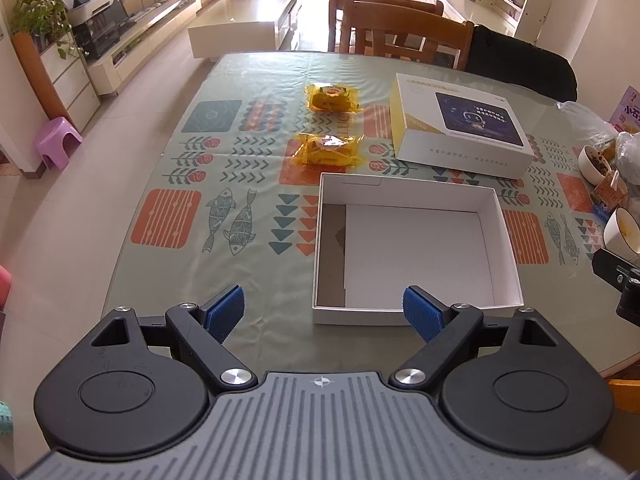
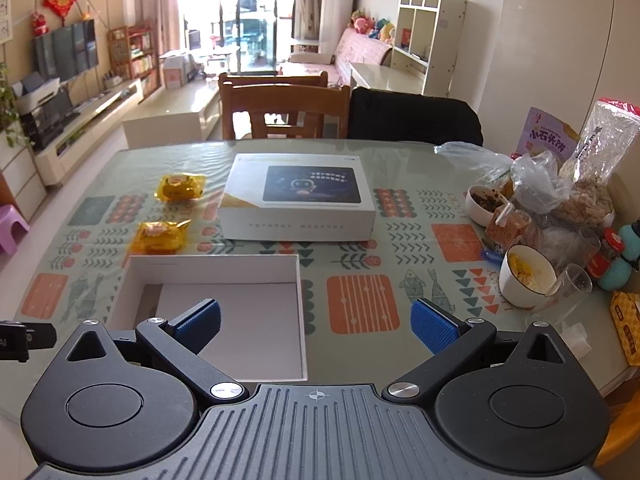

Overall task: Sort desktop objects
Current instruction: 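Move the left tool toward the yellow bread packet nearest the white tray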

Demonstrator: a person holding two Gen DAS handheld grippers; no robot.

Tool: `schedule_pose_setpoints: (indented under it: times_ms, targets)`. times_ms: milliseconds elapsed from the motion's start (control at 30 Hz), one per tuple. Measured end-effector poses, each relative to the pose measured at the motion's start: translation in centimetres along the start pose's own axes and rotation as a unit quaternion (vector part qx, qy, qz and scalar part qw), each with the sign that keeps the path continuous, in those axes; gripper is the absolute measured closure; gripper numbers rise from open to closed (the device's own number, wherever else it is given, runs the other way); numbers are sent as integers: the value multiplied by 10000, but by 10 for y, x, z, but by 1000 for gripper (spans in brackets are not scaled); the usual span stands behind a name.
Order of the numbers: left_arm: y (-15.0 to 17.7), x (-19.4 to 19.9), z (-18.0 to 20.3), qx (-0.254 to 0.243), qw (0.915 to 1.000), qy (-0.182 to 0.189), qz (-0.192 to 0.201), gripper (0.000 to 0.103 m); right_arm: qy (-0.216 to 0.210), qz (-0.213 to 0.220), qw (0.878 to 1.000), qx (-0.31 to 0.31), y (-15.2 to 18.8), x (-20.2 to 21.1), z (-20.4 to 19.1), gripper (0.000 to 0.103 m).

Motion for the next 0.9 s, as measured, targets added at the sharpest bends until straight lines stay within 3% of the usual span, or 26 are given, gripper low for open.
schedule_pose_setpoints:
  times_ms: [500,900]
  targets:
    - [-40,-27,7,123,9999,-42,21,0,-152,64,9997,164,-39,-37,-3,0]
    - [-53,-44,19,121,9998,-58,-123,0,-196,-2,9995,233,-50,-56,1,0]
Point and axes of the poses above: each gripper's, at about its wrist camera, not at the fingertips, and x roughly against the way its jaws point, z to its right, y to its underside, the point moved 3 cm from there along -x, roughly the way its jaws point, and after that the axes turned 10 degrees about y, right-handed, at the moved point
